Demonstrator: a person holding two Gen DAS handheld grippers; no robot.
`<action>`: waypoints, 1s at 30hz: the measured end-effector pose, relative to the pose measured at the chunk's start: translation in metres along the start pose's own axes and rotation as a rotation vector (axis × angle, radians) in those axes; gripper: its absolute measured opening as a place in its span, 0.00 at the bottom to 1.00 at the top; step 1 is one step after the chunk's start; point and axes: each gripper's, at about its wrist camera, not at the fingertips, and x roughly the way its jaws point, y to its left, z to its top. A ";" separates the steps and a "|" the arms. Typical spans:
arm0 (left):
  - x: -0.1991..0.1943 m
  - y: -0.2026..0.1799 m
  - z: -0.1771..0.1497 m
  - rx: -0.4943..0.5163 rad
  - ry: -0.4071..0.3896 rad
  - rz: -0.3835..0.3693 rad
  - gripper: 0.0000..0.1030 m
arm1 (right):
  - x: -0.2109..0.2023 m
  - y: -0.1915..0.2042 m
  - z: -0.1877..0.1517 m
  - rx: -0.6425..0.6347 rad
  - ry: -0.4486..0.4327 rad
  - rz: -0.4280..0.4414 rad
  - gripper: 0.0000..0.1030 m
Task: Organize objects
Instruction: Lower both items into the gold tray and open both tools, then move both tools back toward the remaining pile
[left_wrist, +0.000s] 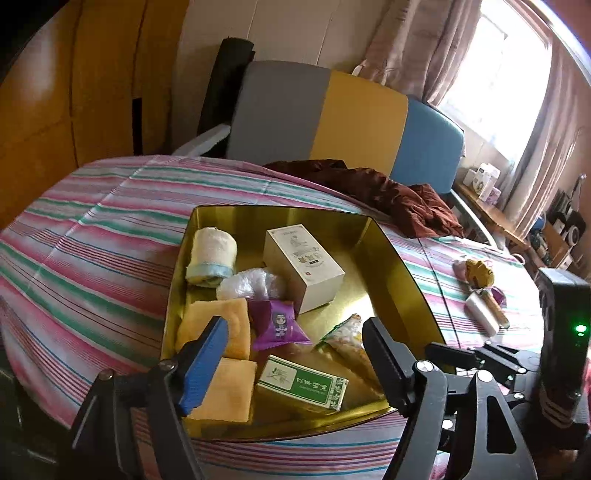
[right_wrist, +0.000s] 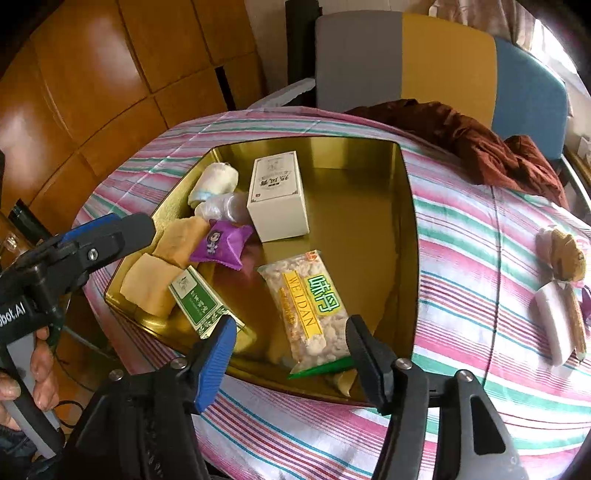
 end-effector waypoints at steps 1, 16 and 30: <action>-0.001 -0.001 -0.001 0.009 -0.006 0.011 0.75 | -0.001 0.000 0.000 0.001 -0.007 -0.005 0.62; -0.008 -0.023 -0.006 0.102 -0.036 0.057 0.80 | -0.015 -0.012 -0.001 0.047 -0.054 -0.057 0.62; -0.010 -0.045 -0.010 0.180 -0.041 0.044 0.80 | -0.025 -0.051 -0.009 0.150 -0.070 -0.095 0.62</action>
